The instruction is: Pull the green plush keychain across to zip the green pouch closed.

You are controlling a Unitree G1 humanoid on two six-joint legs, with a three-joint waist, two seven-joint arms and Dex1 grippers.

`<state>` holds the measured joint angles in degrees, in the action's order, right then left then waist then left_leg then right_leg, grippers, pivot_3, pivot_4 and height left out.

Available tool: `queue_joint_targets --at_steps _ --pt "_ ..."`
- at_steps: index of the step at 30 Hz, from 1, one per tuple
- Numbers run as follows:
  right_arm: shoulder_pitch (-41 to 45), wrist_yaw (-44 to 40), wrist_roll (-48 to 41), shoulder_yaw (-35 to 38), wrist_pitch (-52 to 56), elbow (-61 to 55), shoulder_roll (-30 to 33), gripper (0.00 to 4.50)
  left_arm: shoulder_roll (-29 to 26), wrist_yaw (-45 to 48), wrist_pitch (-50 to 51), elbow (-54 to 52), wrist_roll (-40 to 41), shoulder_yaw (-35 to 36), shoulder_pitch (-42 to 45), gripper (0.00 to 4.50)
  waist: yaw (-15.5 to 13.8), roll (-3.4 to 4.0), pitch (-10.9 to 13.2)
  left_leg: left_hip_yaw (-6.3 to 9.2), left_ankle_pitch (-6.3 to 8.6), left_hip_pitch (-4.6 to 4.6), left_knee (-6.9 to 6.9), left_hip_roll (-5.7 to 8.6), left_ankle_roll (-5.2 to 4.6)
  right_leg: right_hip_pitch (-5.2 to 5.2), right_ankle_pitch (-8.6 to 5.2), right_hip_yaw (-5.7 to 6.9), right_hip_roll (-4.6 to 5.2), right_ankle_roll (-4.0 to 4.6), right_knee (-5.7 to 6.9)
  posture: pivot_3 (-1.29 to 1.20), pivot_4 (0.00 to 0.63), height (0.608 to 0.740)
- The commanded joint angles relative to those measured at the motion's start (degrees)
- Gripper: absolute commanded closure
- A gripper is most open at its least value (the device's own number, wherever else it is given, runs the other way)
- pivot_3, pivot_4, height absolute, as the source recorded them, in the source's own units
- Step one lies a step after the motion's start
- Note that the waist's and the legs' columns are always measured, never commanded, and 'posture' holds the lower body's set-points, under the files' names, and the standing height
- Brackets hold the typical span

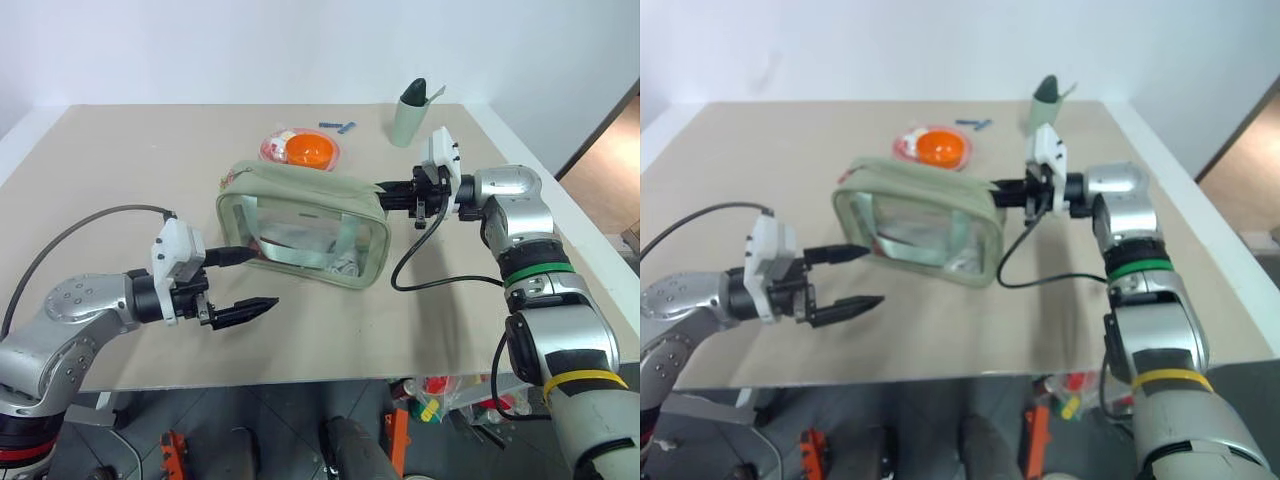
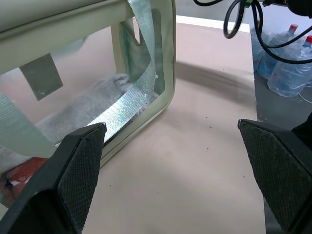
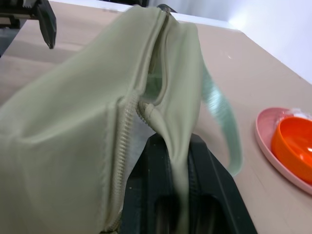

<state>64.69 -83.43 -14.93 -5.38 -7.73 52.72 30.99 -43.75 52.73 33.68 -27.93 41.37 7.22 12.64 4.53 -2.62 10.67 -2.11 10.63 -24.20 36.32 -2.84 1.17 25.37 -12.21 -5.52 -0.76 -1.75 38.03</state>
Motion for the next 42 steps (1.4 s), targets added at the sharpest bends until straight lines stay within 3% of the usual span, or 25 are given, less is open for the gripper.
queue_joint_targets --at_steps 1,4,12,14,16,20,25,35,36,37,42 --pt "2.83 -0.43 -0.68 3.29 -0.63 1.03 0.04 2.79 0.13 -0.20 -1.42 0.09 -0.76 0.62 1.10 0.00 0.00 0.02 0.01 0.00 0.00 0.00 0.00 0.00 0.00 0.00 0.00 -0.01 0.00 0.00 0.00 0.00 0.150 0.740" --pt "3.46 0.89 -3.19 6.12 3.93 -1.38 -0.17 1.93 0.19 -0.01 -1.62 0.31 -1.19 0.64 1.05 0.00 0.01 0.06 0.03 0.00 0.00 0.01 0.00 0.00 0.00 0.00 0.02 -0.01 0.00 0.00 0.02 0.00 0.150 0.740" --pt "-3.28 6.28 -10.37 11.88 21.16 -23.28 3.17 1.93 1.06 2.04 -0.20 0.50 1.77 0.57 1.75 0.00 -0.11 0.13 0.08 0.05 0.00 -0.01 0.02 0.01 0.00 -0.01 0.05 0.05 0.02 -0.12 0.05 0.00 0.150 0.740" --pt "-6.65 9.11 -12.27 13.04 25.92 -30.85 4.39 1.67 0.60 3.02 0.79 0.00 2.75 0.13 1.85 0.00 -0.24 0.13 0.08 0.09 0.01 -0.03 0.01 0.02 0.02 -0.02 0.05 0.08 0.02 -0.23 0.04 0.00 0.150 0.740" --pt "-10.05 12.14 -14.17 14.21 29.97 -38.13 5.36 1.28 0.52 3.42 2.09 -0.22 4.43 0.16 2.50 0.00 -0.28 0.13 0.08 0.11 0.03 -0.04 0.01 0.03 0.04 -0.01 0.03 0.10 0.03 -0.26 0.05 0.00 0.150 0.740" --pt "-17.49 17.78 -17.34 15.98 36.89 -51.70 7.03 0.05 0.07 3.80 3.74 -0.27 6.12 0.14 4.18 0.00 -0.31 0.15 0.09 0.13 0.03 -0.03 0.02 0.04 0.04 -0.01 0.03 0.09 0.02 -0.25 0.06 0.00 0.150 0.740" --pt "-29.20 25.15 -18.26 15.24 40.53 -66.01 6.47 0.05 -0.33 4.40 3.46 0.29 4.82 -1.15 5.89 0.00 -0.20 0.16 0.09 0.18 0.03 0.00 0.03 0.04 0.04 -0.05 -0.08 0.12 0.01 -0.07 0.06 0.00 0.150 0.740" --pt "-35.69 30.73 -12.60 10.84 34.71 -65.36 3.90 0.05 -0.10 4.24 2.95 1.17 3.45 -2.05 7.04 0.00 -0.11 0.15 0.09 0.10 0.01 0.00 0.20 0.09 0.02 -0.07 -0.03 -0.01 0.02 -0.05 0.06 0.00 0.150 0.740" --pt "-35.84 30.79 -12.43 10.62 34.29 -65.11 3.74 0.58 -0.10 4.20 2.96 1.20 3.35 -2.01 7.04 0.00 -0.11 0.15 0.09 0.10 0.02 0.00 0.19 0.09 0.02 -0.07 -0.03 -0.01 0.02 -0.05 0.06 0.00 0.150 0.740" --pt "-35.96 30.81 -12.29 10.42 33.95 -64.92 3.64 0.72 -0.10 4.15 2.98 1.19 3.31 -1.98 7.03 0.00 -0.11 0.15 0.09 0.11 0.02 0.00 0.19 0.09 0.02 -0.07 -0.03 0.00 0.02 -0.05 0.06 0.00 0.150 0.740" --pt "-36.43 30.89 -12.24 9.61 32.63 -64.22 2.69 2.53 -0.15 3.51 3.22 0.76 3.02 -1.86 6.57 0.00 -0.11 0.15 0.09 0.15 0.02 -0.01 0.14 0.08 0.03 -0.06 -0.05 0.04 0.01 -0.05 0.06 0.00 0.150 0.740"
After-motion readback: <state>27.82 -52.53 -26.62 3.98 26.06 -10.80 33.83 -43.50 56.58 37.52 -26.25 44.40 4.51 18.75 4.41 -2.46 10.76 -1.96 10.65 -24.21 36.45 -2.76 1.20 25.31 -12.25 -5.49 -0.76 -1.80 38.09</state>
